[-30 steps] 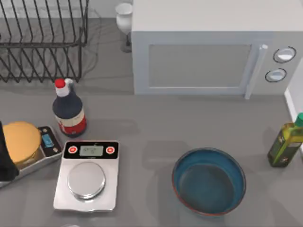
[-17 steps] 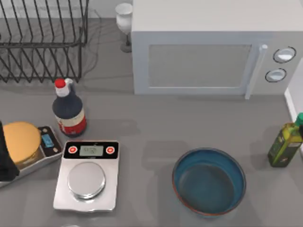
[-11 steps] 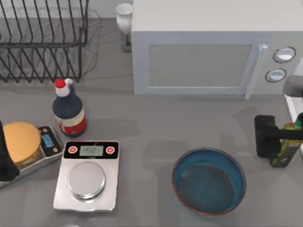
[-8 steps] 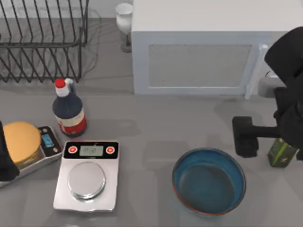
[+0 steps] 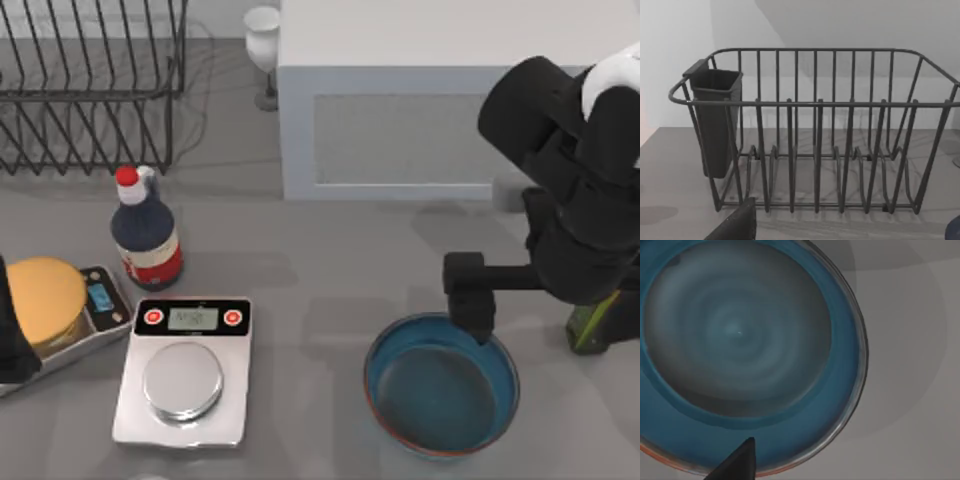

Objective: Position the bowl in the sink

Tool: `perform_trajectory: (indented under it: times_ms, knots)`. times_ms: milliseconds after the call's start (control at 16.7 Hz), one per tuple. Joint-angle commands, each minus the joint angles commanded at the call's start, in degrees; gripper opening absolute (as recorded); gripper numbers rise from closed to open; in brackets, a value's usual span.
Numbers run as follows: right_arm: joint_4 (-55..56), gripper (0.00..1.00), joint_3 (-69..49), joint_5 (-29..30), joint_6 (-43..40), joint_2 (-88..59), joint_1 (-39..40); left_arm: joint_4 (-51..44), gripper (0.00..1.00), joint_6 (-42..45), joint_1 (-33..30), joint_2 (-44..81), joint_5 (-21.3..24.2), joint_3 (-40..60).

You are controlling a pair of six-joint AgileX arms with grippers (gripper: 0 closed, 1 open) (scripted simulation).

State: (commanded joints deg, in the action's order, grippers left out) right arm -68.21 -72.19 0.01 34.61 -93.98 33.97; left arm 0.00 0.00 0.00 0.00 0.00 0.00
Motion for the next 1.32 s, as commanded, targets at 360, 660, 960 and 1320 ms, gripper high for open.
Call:
perform_trajectory:
  times_ms: [360,660,960,1320]
  knots:
    - [4.26,1.0,3.37,0.0,-0.14,-1.15,-0.16,0.0,1.0,0.0,0.0,0.0,0.0,0.0]
    - [18.53,1.0,12.46,-0.03,0.28,-5.59,0.23,0.0,1.0,0.0,0.0,0.0,0.0,0.0]
    - [23.08,1.0,15.62,0.02,0.32,-7.45,0.2,0.0,1.0,0.0,0.0,0.0,0.0,0.0]
    - [23.08,0.7,15.62,0.02,0.32,-7.45,0.2,0.0,1.0,0.0,0.0,0.0,0.0,0.0]
